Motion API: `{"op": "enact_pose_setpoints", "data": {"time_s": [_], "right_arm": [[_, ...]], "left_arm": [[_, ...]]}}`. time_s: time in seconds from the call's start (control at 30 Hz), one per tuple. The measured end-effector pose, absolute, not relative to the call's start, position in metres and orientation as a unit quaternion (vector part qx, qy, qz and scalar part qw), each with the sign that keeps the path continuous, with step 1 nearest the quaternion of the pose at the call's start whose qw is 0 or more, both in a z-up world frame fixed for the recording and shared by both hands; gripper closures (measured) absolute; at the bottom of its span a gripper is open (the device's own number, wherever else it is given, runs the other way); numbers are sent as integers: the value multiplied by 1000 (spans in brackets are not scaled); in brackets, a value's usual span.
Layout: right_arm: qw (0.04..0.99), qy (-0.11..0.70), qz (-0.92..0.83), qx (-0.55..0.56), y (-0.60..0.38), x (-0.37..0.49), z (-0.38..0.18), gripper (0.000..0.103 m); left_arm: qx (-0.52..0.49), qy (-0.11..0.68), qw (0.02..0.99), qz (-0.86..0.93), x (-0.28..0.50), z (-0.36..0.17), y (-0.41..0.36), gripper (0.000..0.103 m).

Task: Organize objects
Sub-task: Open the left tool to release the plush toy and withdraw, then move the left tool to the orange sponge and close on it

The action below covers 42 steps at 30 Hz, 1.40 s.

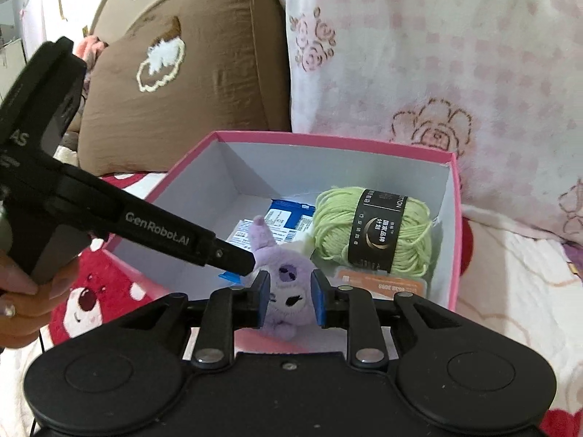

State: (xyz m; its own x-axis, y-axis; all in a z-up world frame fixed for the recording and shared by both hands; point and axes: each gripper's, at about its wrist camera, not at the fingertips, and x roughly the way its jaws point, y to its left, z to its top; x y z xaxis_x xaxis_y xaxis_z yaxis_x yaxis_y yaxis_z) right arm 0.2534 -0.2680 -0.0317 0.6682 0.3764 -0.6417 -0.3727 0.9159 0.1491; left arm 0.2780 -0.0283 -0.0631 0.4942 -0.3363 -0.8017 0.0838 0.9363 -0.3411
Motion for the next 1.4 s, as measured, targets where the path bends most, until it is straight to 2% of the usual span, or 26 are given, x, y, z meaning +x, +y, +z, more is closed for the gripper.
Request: {"op": "enact_pose_setpoints", "data": {"time_s": [0.1,0.2,0.3,0.37,0.57,0.67,0.83,0.97,1.1,1.27,1.33,1.4], "right_arm": [[910,354,217,22,-271,234,-23,71],[916,338,216,3,-267,214,-9,63],[921,319,221,2,-265,197,8,57],[922,319,219,-8,-262,190,19,57],[919,325,220,-25,-257,170,42,56],[920,321,225,-26,-262,154,54,48],[915,325,234,-48,-267,126,58,47],[912,325,245,-53,-273,106,58,46],[908,333,247,-62,-279,89,52,38],[906,336,244,-83,-287,72,38,28],[906,338,243,-80,-293,68,28,19],[906,336,243,-82,-298,64,18,19]], "left_arm": [[-137,485,853,-133,256,-48,-26,61],[-121,482,860,-113,238,-32,-23,59],[-112,484,862,-99,222,-15,-18,51],[-96,478,869,-90,208,0,-17,44],[-77,463,880,-77,172,33,-13,36],[-67,461,882,-74,154,46,-14,32],[-56,455,884,-86,125,59,-22,28],[-53,460,882,-89,104,58,-31,24],[-60,467,878,-87,88,47,-40,23],[-59,470,875,-97,76,26,-56,16],[-57,472,874,-99,75,16,-63,15],[-60,475,872,-103,76,5,-69,15]]}}
